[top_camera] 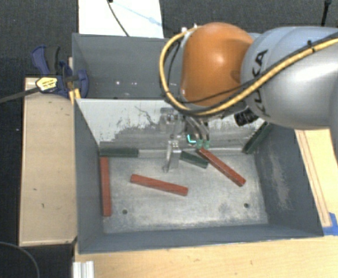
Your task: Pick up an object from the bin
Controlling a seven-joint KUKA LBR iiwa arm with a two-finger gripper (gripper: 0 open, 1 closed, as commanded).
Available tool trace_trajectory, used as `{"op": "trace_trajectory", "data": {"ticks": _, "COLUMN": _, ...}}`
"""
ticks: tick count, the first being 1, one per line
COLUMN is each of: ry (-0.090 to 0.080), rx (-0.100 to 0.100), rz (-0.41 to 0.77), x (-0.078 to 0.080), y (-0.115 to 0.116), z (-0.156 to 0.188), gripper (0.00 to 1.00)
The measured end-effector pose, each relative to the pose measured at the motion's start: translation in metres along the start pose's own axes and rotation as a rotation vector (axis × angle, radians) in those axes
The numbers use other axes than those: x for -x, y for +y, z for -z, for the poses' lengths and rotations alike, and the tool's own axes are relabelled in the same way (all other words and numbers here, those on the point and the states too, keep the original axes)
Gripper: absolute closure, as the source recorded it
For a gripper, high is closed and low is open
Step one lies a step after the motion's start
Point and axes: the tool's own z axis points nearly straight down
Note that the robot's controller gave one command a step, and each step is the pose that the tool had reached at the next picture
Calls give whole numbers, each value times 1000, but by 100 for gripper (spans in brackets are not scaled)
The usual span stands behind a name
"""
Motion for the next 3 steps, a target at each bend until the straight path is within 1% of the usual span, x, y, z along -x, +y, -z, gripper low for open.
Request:
{"op": "trace_trajectory", "data": {"ticks": 1, "ry": -8, "rx": 1, "rz": -6, "x": 2, "y": -1, "z": 5, "gripper": 100}}
{"op": "trace_trajectory", "data": {"ticks": 2, "ry": -8, "rx": 1, "rz": -9, "x": 2, "y": -1, "z": 5, "gripper": 0}}
{"op": "trace_trajectory", "data": {"ticks": 3, "ry": 2, "rx": -2, "rz": -21, "x": -26, "y": -55, "z": -125, "gripper": 0}}
